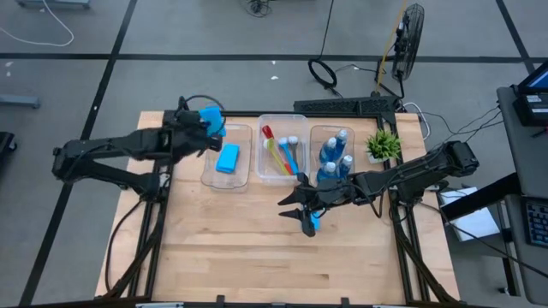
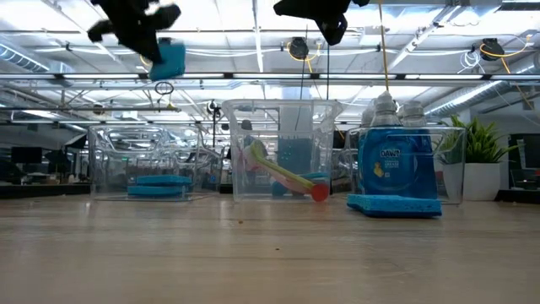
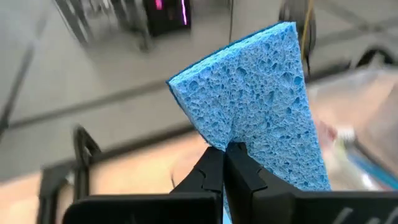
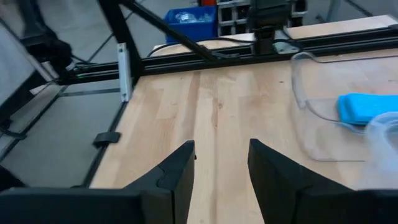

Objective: Pick & Place Kitchen Sink Supplies
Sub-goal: Put the blue sponge into the left transparent bin

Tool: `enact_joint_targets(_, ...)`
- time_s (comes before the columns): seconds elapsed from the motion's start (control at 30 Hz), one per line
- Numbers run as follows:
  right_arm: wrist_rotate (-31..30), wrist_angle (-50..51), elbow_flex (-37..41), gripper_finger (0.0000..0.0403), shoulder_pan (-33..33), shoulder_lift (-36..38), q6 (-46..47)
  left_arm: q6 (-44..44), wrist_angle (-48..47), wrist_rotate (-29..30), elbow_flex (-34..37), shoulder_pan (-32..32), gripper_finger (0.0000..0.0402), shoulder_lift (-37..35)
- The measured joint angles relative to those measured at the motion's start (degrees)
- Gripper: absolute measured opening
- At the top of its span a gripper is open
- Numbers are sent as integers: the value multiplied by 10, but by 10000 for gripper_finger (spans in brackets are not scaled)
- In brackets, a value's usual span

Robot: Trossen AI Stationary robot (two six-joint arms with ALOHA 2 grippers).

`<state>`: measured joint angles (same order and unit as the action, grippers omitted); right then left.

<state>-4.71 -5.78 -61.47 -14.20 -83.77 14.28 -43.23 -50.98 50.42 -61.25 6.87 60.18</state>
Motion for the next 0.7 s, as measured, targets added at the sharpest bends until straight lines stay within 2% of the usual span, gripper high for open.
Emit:
enact_joint_targets(0.17, -17, 0, 0, 134, 2, 0, 0, 26, 6, -155, 0, 77, 0, 42)
enact_joint_targets(0.37, -15, 0, 0, 134, 3, 0, 27, 64, 8, -295, 0, 160, 0, 108)
enact_joint_targets(0.6, -15, 0, 0, 134, 3, 0, 28, 102, 16, -402, 0, 210, 0, 181)
enact_joint_targets(0.7, -15, 0, 0, 134, 3, 0, 28, 102, 16, -415, 0, 214, 0, 208)
